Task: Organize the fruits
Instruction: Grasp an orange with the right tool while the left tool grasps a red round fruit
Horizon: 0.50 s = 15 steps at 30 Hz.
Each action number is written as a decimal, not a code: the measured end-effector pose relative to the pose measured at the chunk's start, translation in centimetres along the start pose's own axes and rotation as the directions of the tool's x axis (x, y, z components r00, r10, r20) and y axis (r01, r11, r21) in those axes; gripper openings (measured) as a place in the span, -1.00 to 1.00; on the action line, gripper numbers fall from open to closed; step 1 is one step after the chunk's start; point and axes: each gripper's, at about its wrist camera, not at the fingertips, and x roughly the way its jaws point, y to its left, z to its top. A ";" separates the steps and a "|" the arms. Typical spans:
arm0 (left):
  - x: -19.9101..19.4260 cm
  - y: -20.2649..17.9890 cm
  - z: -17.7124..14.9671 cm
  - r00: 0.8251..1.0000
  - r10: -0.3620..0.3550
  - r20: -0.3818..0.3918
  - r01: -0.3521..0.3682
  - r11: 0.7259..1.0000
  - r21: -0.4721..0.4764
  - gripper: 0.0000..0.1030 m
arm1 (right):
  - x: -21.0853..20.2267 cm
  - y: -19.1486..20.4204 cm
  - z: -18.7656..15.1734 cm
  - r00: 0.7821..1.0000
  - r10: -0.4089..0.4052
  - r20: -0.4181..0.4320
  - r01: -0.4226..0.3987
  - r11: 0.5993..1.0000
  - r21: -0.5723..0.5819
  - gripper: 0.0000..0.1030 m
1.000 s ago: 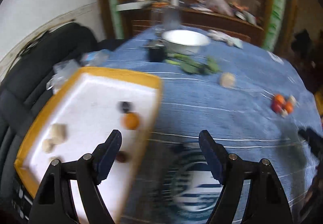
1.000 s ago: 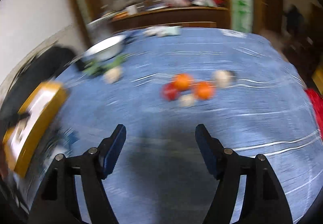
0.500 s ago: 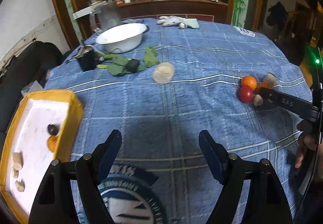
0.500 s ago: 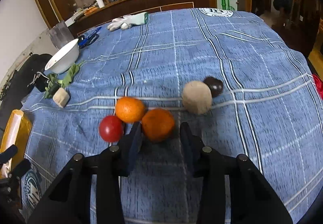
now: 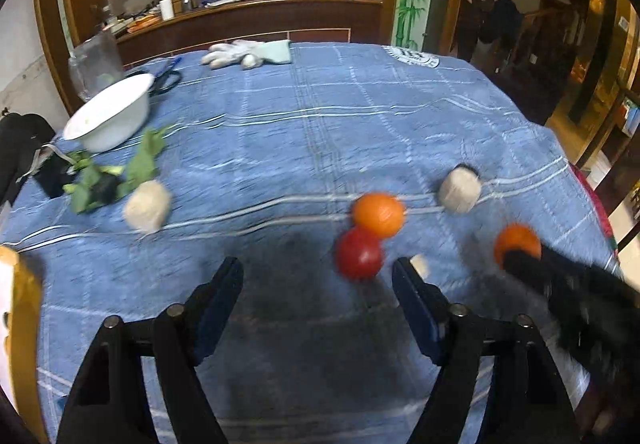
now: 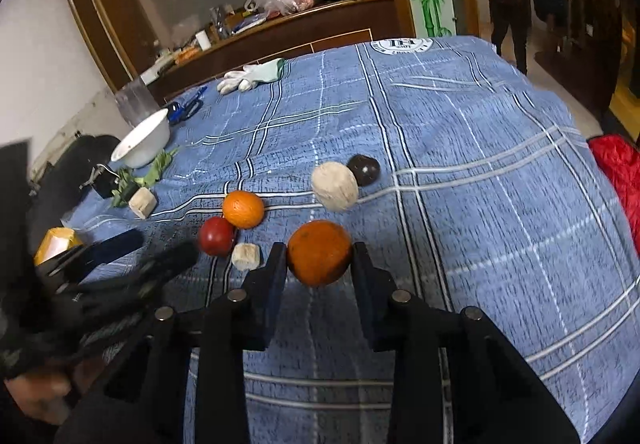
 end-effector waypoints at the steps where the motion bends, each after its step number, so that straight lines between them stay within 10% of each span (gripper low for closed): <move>1: 0.3 -0.2 0.2 1.000 -0.006 -0.001 0.006 1.000 -0.004 0.39 | -0.1 -0.1 0.0 1.000 0.008 0.004 -0.008 1.000 0.007 -0.34; 11: 2.9 -0.9 -0.4 1.000 -0.029 -0.004 0.029 0.999 -0.015 -0.46 | -0.1 -0.1 -0.1 0.996 0.084 0.002 -0.084 0.996 0.014 -0.34; 15: 2.3 -0.5 -0.6 0.999 -0.049 -0.019 0.048 0.999 -0.019 -0.46 | 0.0 0.0 -0.2 0.997 0.082 0.000 -0.082 0.997 0.011 -0.34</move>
